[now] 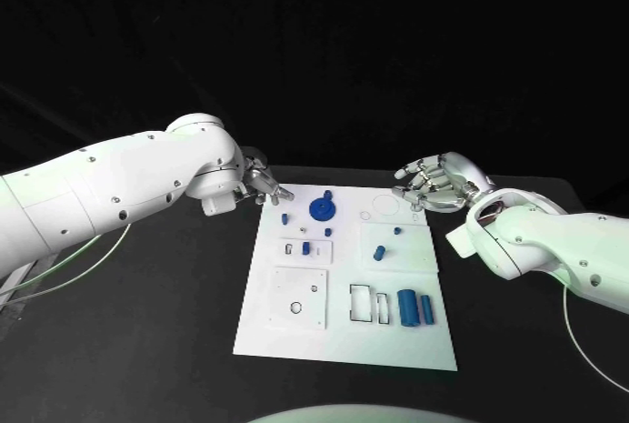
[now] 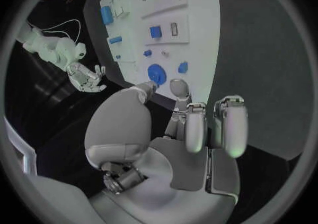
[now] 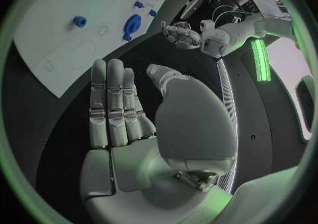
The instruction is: Assemble the parts on the task board
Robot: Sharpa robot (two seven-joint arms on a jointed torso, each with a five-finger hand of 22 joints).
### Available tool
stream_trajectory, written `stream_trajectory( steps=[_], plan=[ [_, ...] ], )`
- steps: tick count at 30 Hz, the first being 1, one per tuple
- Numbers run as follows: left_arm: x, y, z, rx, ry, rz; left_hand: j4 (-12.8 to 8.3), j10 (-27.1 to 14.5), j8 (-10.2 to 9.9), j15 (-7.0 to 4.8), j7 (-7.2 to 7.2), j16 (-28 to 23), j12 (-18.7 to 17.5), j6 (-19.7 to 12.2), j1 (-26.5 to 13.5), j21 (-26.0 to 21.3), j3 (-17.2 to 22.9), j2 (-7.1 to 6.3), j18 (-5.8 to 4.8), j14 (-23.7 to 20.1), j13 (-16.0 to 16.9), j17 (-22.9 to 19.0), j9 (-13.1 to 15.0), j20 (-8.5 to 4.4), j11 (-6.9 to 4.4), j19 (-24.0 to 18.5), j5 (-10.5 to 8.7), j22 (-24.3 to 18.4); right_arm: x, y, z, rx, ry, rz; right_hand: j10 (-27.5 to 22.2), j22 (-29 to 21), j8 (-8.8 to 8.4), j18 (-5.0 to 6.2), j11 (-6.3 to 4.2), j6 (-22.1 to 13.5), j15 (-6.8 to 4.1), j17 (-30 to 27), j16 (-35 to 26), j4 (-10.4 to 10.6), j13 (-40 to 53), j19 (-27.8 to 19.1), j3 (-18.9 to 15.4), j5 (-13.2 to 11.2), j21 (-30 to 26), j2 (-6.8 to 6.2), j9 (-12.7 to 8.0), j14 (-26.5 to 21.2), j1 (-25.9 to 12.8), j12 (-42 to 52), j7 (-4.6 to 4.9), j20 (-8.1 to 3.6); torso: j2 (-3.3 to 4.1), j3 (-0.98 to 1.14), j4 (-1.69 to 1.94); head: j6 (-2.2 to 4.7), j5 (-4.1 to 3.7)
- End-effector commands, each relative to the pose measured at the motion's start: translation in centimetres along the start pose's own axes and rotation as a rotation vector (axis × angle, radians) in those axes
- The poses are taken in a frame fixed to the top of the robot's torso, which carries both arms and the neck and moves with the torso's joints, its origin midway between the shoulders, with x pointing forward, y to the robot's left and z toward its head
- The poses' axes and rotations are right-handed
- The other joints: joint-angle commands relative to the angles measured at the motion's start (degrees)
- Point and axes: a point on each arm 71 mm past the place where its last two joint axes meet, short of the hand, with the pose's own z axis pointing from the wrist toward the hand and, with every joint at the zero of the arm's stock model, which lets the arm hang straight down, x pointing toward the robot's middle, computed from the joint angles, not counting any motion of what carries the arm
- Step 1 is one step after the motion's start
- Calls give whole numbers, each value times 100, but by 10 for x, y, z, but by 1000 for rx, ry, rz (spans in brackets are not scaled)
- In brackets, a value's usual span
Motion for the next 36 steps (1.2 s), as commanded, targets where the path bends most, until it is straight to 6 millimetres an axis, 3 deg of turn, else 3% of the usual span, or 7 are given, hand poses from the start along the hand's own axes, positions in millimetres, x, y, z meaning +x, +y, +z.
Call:
stream_trajectory(
  steps=[1,4,10,15,26,36],
  plan=[
    [-4,-3,4,21,-65,33,0,50,30,6,-8,-22,32,36,14,-30,-36,5,-1,565,18,1378,-11,22,-9,214,33,1095,2,1,0,-15,12,-7,-22,-5,18,19,10,-31,29,5,-26,-25,-5,26,-24,6,-22,4,3,-3,-68,-36,25,13,13,-5,-8,5,6],
    [-3,-3,10,13,-64,49,-13,45,36,0,-9,-24,29,25,134,-38,-59,-8,0,564,5,1375,-42,13,-15,210,90,1093,2,1,0,-16,13,-7,-22,-5,18,19,10,-31,29,5,-26,-25,-5,26,-24,6,-22,4,3,-3,-68,-36,25,13,29,-9,-14,17,22],
    [3,-2,20,0,-36,69,-24,42,22,1,-6,-23,36,52,416,-43,-68,7,0,565,-7,1375,-131,12,-13,211,2,1097,2,2,-1,-16,13,-6,-22,-5,18,19,10,-31,29,5,-26,-25,-5,26,-24,6,-22,4,3,-3,-68,-36,25,13,31,-15,-8,-8,16],
    [7,-1,27,-13,-1,84,-8,44,45,0,-14,-23,40,128,451,-45,-74,25,0,565,-10,1375,-149,11,-17,210,-3,1097,2,2,-1,-17,14,-5,-22,-5,18,19,10,-31,29,5,-26,-25,-5,26,-24,6,-22,4,3,-3,-68,-36,25,13,43,-22,-12,-19,18],
    [12,0,31,-29,48,94,5,102,201,-34,-101,-9,109,502,440,-39,-138,79,-2,570,38,1397,-142,-12,-62,221,87,1111,3,3,-1,-19,16,-5,-22,-5,18,19,10,-31,29,5,-26,-25,-5,26,-24,6,-22,4,3,-3,-68,-36,25,13,24,-19,-4,-62,11],
    [14,-2,32,-23,68,84,10,184,302,-72,-166,12,164,720,346,-11,-215,119,-11,578,72,1430,-78,-45,-108,245,37,1137,4,3,0,-20,18,-5,-18,-16,20,21,10,-33,28,19,-42,-31,-17,32,-25,17,-30,14,3,5,-67,-39,25,14,18,-14,-6,-75,25]
  ],
)
